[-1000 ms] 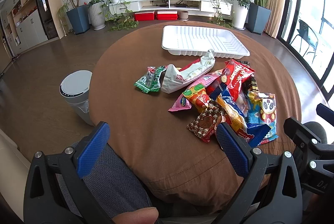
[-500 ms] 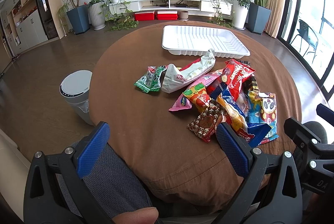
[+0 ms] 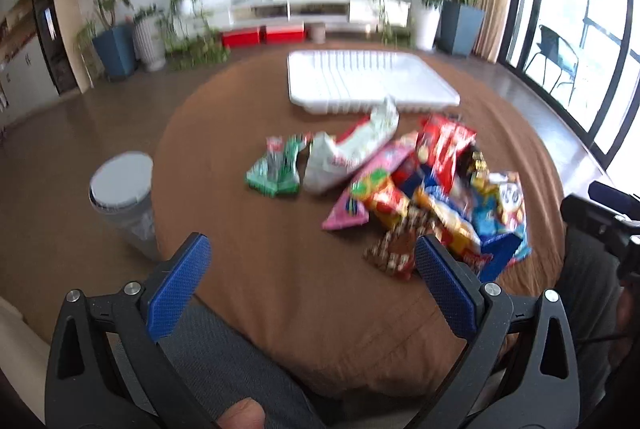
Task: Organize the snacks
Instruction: 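Lower the left gripper onto the white-and-red wafer bar packet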
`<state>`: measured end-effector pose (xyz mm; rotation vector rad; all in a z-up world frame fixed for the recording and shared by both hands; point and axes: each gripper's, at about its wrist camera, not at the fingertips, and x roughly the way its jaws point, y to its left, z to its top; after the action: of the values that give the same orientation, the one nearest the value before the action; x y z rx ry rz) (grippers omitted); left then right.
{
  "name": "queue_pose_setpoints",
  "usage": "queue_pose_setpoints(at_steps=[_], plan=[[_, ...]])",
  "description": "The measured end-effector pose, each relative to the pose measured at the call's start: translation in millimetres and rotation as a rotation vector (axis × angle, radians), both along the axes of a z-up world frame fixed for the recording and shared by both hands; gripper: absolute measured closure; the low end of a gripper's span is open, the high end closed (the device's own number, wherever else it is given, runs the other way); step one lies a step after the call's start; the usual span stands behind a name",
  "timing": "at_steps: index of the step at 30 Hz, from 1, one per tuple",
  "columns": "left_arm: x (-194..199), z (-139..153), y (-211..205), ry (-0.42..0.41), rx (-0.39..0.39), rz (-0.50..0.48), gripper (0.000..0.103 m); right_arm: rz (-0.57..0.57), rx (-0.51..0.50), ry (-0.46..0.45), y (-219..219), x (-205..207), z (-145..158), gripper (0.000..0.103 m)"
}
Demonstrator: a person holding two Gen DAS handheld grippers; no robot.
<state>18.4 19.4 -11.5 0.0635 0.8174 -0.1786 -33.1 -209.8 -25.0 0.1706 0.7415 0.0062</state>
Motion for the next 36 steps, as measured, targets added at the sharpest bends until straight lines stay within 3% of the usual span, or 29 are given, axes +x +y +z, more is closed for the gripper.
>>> queue_pose_setpoints(at_steps=[5,9,12,16,18,20,22,26,29,30,31,36], plan=[[17.3,-4.0,11.4,0.03,-0.018,0.027,0.0,0.025,0.183,0.047,-14.4,11.2,-8.1,0.0],[29.2,-6.8,10.0,0.059,-0.064,-0.031,0.0,0.047,0.354,0.054,-28.5,15.3,-14.6,0.0],[37.2,-6.1,1.0,0.05,-0.078,-0.066,0.0,0.084,0.38,0.083,-31.4,20.1,-15.5,0.001],[51.8,5.3,-8.8,0.023,-0.086,-0.168,0.001,0.08,0.343,0.113,-36.2,24.9,-15.9,0.002],[60.5,14.8,-15.7,-0.002,-0.044,-0.235,0.005,0.067,0.339,0.13,-40.4,27.8,-18.4,0.002],[78.0,20.4,-26.0,-0.005,0.029,-0.309,0.022,0.053,0.332,0.147,-43.8,31.3,-23.2,0.002],[94.4,21.4,-34.2,0.031,0.072,-0.358,0.048,0.045,0.321,0.16,-44.0,32.3,-25.5,0.003],[124.6,19.1,-56.8,0.074,0.141,-0.448,0.053,0.026,0.263,0.174,-45.1,35.2,-27.3,0.007],[146.2,5.2,-78.7,0.143,0.229,-0.527,0.057,0.028,0.241,0.171,-46.4,34.5,-26.6,0.027],[152.5,-1.9,-81.0,0.179,0.248,-0.555,0.065,0.028,0.239,0.173,-47.2,34.2,-26.5,0.032],[154.6,-7.6,-85.0,0.198,0.266,-0.574,0.069,0.029,0.241,0.171,-48.1,34.0,-26.7,0.033],[170.5,-30.8,-103.1,0.267,0.383,-0.642,0.069,0.04,0.24,0.154,-48.2,33.9,-25.6,0.035]])
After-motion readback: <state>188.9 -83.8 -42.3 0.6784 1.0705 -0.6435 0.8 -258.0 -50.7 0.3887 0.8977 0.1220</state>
